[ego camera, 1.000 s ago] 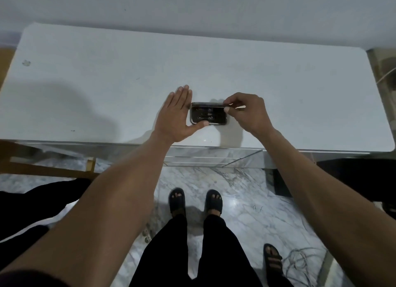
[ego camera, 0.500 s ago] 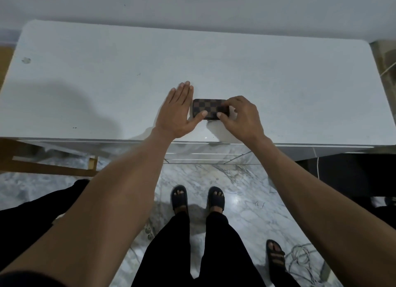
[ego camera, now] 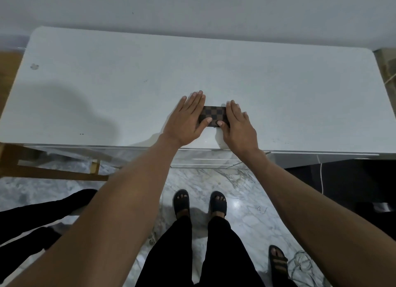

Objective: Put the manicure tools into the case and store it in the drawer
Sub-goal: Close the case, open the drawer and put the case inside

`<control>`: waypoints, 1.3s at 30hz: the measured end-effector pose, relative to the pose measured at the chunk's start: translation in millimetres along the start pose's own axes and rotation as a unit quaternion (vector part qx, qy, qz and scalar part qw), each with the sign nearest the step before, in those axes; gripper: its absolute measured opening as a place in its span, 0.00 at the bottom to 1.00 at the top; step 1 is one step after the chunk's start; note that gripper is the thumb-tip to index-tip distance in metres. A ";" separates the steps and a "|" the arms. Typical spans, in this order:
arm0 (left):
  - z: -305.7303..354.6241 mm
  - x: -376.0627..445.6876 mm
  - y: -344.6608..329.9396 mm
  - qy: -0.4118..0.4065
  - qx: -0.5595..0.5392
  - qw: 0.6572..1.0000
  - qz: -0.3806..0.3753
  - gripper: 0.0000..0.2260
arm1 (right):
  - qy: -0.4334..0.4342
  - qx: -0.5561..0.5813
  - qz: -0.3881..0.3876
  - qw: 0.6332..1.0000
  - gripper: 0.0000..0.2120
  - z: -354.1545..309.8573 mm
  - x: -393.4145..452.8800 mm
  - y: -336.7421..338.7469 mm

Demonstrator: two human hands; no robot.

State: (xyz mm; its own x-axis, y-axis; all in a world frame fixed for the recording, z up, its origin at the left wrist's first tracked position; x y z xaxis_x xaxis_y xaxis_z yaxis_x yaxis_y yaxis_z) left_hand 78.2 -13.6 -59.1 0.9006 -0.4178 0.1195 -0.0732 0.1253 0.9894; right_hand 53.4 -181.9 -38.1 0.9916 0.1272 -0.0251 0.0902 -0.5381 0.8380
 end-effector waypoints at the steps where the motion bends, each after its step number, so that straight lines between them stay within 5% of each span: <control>1: 0.1 -0.3 -0.5 0.001 -0.001 1.000 -0.001 0.34 | -0.001 -0.003 -0.004 1.000 0.28 -1.0 -0.8 0.0; 8: 3.6 -12.6 9.0 0.053 -0.069 0.995 -0.050 0.36 | -0.020 -0.010 -0.047 0.999 0.32 -9.0 -1.3 20.1; 22: 55.6 -160.7 14.1 0.098 -0.046 0.993 0.048 0.26 | 0.048 -0.052 0.004 0.997 0.22 12.6 -125.1 34.2; 30: 58.9 -177.0 -15.7 0.160 -0.038 0.985 -0.057 0.35 | 0.015 -0.077 -0.067 0.995 0.30 49.4 -153.1 6.9; 39: 33.0 -165.6 -24.5 0.194 -0.031 0.978 -0.063 0.37 | -0.037 -0.093 -0.082 0.992 0.33 69.8 -132.4 -17.5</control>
State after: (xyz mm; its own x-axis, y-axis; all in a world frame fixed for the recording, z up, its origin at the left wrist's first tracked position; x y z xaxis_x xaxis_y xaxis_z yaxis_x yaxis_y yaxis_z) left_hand -83.3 22.8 -100.5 0.9965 -0.0618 -0.0560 0.0650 0.1543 0.9859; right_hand -73.0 -247.5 -87.4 0.9696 0.1352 -0.2040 0.2394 -0.3515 0.9051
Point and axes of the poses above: each hand's wrist, its own x-axis towards the middle knuckle, its own y-axis out of the back of the hand, z = x × y, the point moved 6 cm from there along x, towards the middle knuckle, and after that the axes turned 10 degrees about x, right-handed, at the moved point
